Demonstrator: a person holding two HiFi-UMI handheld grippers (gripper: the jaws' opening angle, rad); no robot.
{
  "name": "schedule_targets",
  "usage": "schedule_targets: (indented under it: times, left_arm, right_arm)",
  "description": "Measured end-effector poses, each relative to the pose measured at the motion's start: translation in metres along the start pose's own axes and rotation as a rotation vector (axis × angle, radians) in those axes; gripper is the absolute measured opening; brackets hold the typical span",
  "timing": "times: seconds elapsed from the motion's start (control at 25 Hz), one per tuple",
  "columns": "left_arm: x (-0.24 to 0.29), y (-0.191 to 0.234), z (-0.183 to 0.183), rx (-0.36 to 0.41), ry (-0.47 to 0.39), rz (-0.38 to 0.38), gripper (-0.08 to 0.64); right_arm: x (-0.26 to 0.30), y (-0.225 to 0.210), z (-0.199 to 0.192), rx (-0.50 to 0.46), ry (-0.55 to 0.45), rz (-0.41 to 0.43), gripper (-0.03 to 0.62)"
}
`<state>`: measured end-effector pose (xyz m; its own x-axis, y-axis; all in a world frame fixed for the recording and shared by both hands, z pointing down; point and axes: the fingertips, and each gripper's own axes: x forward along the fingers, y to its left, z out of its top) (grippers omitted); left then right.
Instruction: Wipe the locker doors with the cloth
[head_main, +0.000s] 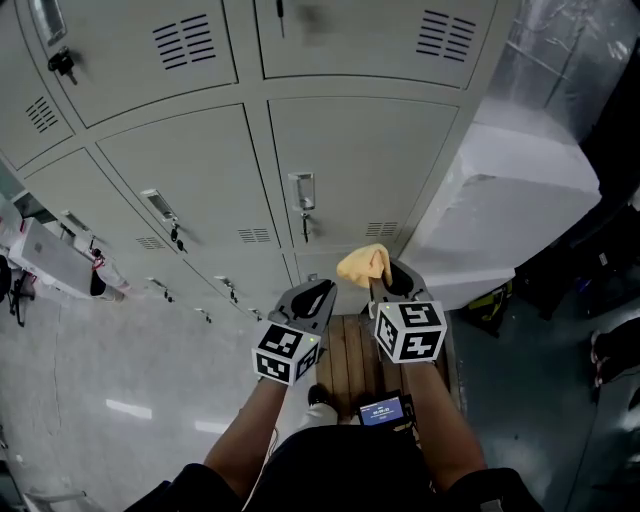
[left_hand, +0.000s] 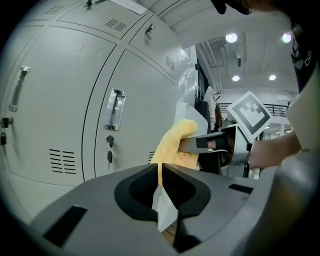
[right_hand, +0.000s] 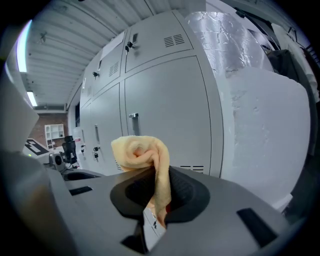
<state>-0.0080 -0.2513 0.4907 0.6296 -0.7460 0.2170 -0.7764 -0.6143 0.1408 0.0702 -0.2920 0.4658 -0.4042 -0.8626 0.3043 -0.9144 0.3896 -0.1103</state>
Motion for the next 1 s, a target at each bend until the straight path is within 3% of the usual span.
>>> schedule_targets:
  times: [0.24, 0.4, 0.52, 1.0]
  left_arm:
    - [-0.015, -0.028, -0.01, 0.002, 0.003, 0.004, 0.038]
    - [-0.022, -0.058, -0.013, 0.009, -0.007, 0.021, 0.038]
    - [-0.023, -0.095, -0.02, 0.013, -0.005, 0.027, 0.038]
    - [-0.051, -0.248, -0.062, 0.076, 0.04, 0.075, 0.038]
  right_arm:
    - [-0.031, 0.005, -0.003, -0.006, -0.002, 0.028, 0.071]
    - [-0.064, 0.0, -0.007, -0.065, -0.017, 0.025, 0.071]
    - [-0.099, -0.012, -0.013, -0.104, -0.036, 0.016, 0.071]
    - [-0.241, -0.062, -0.071, -0.075, -0.028, 0.054, 0.071]
